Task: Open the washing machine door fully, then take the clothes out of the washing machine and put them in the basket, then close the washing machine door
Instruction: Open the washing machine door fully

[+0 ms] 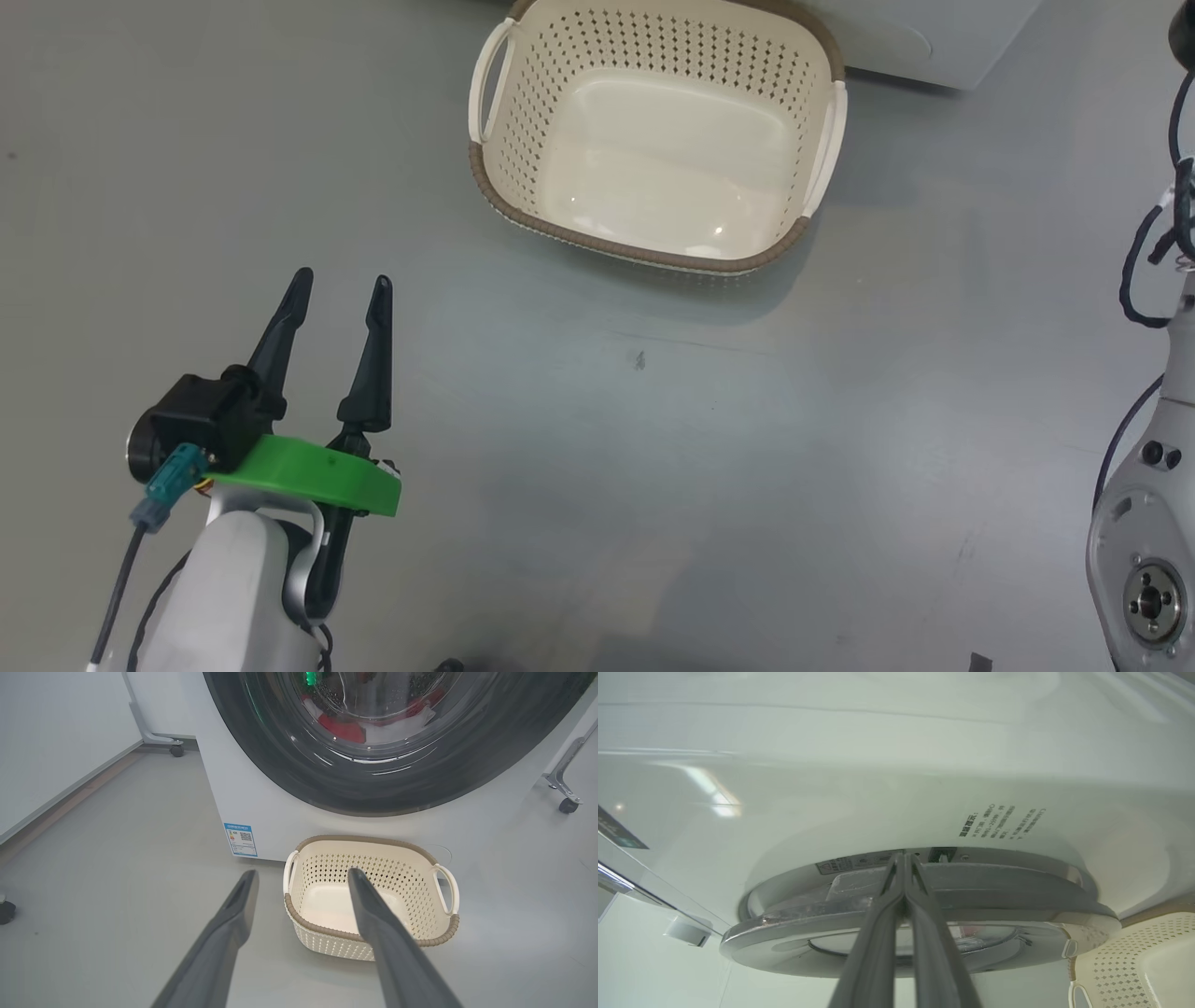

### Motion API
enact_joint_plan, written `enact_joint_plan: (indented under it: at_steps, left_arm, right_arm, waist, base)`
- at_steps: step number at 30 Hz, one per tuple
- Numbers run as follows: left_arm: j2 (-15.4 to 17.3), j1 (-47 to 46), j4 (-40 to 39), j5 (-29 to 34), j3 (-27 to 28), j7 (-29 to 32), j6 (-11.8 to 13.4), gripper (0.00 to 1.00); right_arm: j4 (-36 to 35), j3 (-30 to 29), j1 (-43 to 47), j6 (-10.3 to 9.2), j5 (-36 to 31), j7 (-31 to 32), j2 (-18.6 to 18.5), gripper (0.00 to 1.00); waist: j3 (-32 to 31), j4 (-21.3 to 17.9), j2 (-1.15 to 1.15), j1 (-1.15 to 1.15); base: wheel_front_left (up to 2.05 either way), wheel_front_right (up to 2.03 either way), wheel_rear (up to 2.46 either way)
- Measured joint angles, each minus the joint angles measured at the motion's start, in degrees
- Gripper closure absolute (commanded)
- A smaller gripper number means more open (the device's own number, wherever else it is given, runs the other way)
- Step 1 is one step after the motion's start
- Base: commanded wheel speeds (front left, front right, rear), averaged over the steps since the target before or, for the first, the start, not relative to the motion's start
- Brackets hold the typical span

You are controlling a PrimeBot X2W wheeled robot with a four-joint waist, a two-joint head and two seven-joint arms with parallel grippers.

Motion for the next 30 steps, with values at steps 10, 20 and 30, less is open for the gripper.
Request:
enact_joint_plan:
  at_steps: [10,20,30]
  left_arm:
    - [-0.18,-0.53,0.37,-0.42,-1.29,0.0,0.0,0.0]
    - [-0.38,-2.08,0.36,-0.91,-1.0,0.0,0.0,0.0]
    - [-0.52,-2.1,0.78,-0.92,-1.08,0.0,0.0,0.0]
  right_arm:
    - [4.08,0.33,-5.42,-0.43,1.45,1.36,-0.26,1.0]
    - [8.77,0.48,-9.58,-0.43,0.89,2.42,-0.54,1.0]
    - [16.51,-2.15,-13.41,-0.48,3.08,4.86,-1.43,1.0]
  waist:
    - [2.37,1.64,0.0,0.0]
    - [3.83,2.78,0.0,0.0]
    - [3.37,3.31,0.0,0.0]
  base:
    - [0.0,0.0,0.0]
    - [0.0,0.0,0.0]
    - [0.0,0.0,0.0]
